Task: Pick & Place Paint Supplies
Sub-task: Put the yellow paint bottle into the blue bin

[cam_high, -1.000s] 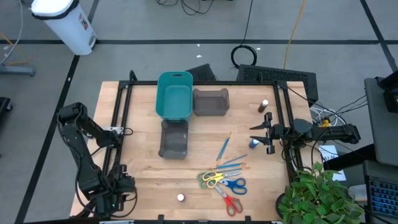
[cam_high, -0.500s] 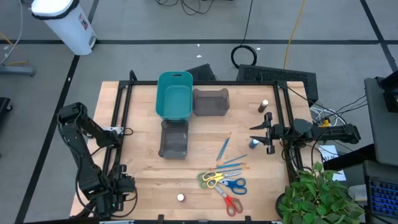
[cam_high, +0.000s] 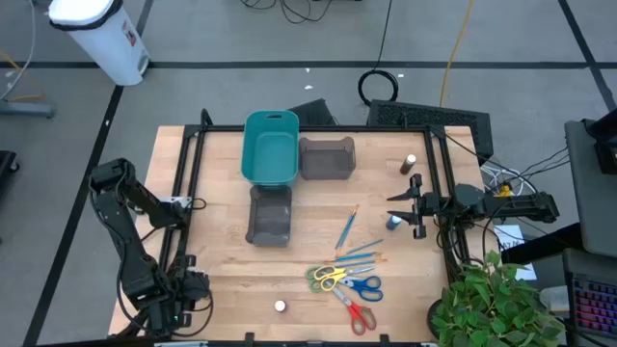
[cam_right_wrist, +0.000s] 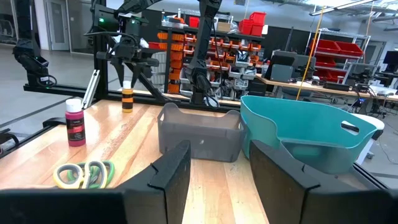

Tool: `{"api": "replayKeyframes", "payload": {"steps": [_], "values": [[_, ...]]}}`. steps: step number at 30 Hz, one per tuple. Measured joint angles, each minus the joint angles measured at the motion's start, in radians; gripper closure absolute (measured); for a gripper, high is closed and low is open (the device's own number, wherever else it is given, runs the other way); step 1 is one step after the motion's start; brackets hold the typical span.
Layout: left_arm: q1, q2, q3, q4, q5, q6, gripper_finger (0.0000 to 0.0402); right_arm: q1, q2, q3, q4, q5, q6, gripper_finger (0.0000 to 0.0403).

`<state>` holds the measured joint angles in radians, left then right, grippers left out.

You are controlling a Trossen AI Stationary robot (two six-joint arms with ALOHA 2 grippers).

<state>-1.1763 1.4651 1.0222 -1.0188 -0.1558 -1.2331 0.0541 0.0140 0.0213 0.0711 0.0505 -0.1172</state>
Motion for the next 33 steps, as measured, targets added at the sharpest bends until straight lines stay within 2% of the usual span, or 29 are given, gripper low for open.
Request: {"api": "replayKeyframes", "payload": {"steps": [3,6,9,15,20,26,28,33], "values": [[0.000,0.000,0.000,0.000,0.000,0.000,0.0205,0.000,0.000,0.000,0.000,0.000,0.000,0.0248],[0.000,0.000,0.000,0.000,0.000,-0.001,0.0199,0.000,0.000,0.000,0.000,0.000,0.000,0.0248],[0.000,0.000,0.000,0.000,0.000,-0.001,0.0216,0.000,0.000,0.000,0.000,0.000,0.000,0.0248],[0.000,0.000,0.000,0.000,-0.001,-0.002,0.0277,0.000,0.000,0.000,0.000,0.000,0.000,0.0248],[0.000,0.000,0.000,0.000,-0.002,-0.002,0.0279,0.000,0.000,0.000,0.000,0.000,0.000,0.0248],[0.000,0.000,0.000,0.003,-0.001,-0.002,0.0235,0.000,0.000,0.000,0.000,0.000,0.000,0.0248],[0.000,0.000,0.000,0.003,-0.001,-0.002,0.0239,0.000,0.000,0.000,0.000,0.000,0.000,0.0248],[0.001,0.000,0.000,0.002,-0.002,-0.007,0.0280,0.000,0.000,0.000,0.000,0.000,0.000,0.0248]]}}
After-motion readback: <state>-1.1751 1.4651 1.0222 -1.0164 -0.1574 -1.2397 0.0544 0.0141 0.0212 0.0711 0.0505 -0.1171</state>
